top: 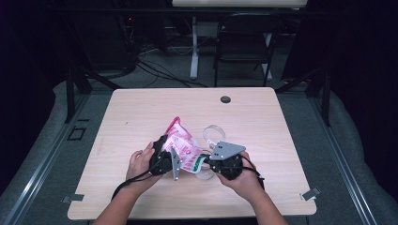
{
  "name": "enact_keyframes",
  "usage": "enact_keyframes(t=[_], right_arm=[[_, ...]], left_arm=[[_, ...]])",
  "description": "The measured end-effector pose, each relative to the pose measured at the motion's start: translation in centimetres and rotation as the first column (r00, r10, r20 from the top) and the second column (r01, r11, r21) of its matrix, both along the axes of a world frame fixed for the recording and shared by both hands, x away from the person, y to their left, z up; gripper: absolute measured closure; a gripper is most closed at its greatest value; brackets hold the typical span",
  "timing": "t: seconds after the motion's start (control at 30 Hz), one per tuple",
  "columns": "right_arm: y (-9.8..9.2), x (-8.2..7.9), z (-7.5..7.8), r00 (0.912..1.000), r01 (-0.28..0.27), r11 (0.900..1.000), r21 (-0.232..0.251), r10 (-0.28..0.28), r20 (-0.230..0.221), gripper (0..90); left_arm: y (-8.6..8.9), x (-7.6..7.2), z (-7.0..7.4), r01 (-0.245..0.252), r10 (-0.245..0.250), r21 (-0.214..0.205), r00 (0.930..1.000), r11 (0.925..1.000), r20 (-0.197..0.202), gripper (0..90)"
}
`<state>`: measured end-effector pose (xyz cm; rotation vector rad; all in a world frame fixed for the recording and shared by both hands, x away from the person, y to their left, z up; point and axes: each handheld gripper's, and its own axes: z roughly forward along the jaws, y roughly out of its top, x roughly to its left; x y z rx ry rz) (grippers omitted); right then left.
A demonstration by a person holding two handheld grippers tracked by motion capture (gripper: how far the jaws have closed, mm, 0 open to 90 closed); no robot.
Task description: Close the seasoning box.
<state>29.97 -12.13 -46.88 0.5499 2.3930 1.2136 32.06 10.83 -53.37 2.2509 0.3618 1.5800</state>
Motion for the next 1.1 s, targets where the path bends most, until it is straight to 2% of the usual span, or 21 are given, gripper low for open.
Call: enact_keyframes(t=[0.03, 0.27, 0.6, 0.87, 1.1], right_arm=[[0.0, 0.0, 0.0, 1.0, 0.002, 1.0, -0.001, -0.002, 0.002, 90.0], [0.0, -0.1, -0.2, 1.0, 0.004, 1.0, -0.001, -0.004, -0.001, 90.0], [0.0, 0.0, -0.4, 1.0, 0.008, 0.9999, -0.006, -0.008, -0.004, 90.0], [0.0, 0.0, -0.4, 0.9999, 0.011, 0.9999, -0.009, -0.011, -0.004, 90.0], [-0.1, 0.1, -0.6, 0.9999, 0.012, 0.9999, -0.004, -0.012, -0.011, 90.0]], left_arm=[[0.0, -0.1, 0.1, -0.003, 0.003, 0.014, 1.0, 0.9999, 0.0, 59.8], [0.0, -0.1, 0.1, -0.001, 0.001, 0.033, 1.0, 0.9995, 0.009, 59.9], [-0.1, 0.0, 0.6, -0.001, -0.002, 0.082, 0.9994, 0.9966, 0.034, 59.9], [-0.1, 0.0, 1.0, 0.001, -0.008, 0.134, 0.9989, 0.991, 0.046, 60.0], [-0.3, 0.0, 1.4, -0.004, -0.007, 0.183, 0.998, 0.9832, 0.063, 60.1]])
